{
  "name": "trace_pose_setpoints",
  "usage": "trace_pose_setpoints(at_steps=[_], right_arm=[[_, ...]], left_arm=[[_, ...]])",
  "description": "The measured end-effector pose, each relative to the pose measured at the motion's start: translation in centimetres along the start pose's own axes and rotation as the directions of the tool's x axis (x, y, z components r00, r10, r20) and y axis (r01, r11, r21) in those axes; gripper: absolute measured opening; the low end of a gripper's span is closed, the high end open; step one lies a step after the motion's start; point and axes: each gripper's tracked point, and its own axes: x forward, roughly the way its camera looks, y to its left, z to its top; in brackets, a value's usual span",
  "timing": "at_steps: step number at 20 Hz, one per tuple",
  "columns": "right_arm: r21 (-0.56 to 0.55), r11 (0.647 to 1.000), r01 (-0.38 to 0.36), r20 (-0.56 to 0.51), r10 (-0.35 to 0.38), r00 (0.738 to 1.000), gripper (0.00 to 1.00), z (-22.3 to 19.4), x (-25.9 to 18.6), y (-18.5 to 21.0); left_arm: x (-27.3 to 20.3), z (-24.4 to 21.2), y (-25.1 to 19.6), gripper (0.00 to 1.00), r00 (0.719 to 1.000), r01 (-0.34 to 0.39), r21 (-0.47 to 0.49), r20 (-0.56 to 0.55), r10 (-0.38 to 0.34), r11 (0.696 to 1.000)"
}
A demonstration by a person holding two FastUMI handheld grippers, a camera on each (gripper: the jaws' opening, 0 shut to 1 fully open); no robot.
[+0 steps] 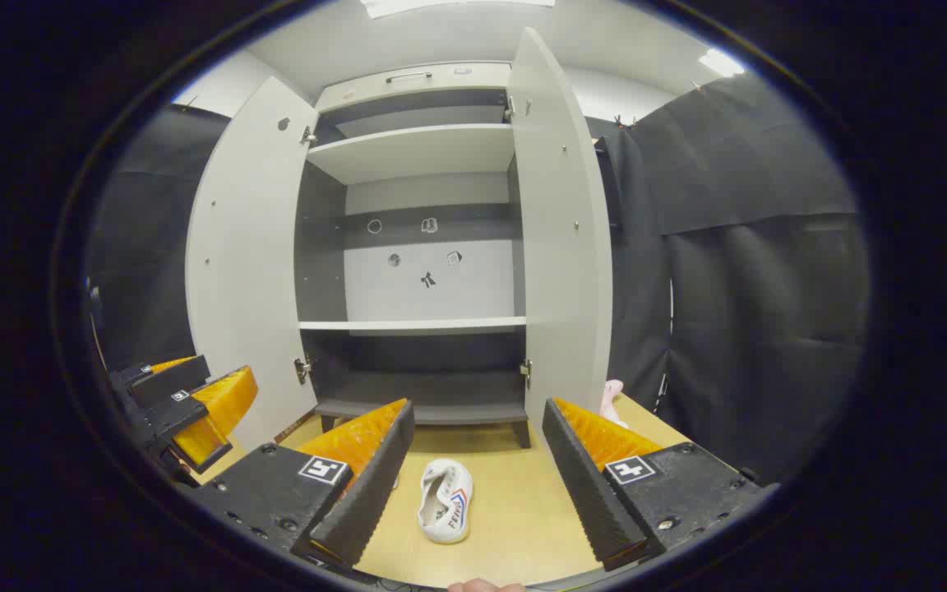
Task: Grab one shoe with the right hand and put it into the shoe cabinet, grab the other shoe with the left hand and put it into the shoe cabinet; then close the right door with the right hand and the left door with the left hand.
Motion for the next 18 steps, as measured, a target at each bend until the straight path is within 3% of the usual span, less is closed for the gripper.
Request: trace_pose_setpoints(at_steps=[18], right_arm=[[-0.005, 1.000, -0.007, 0.013, 0.007, 1.000, 0.97, 0.30, 0.26, 0.34]], left_arm=[[0.43, 0.47, 0.43, 0.96, 1.000, -0.017, 0.002, 0.023, 0.017, 1.000]])
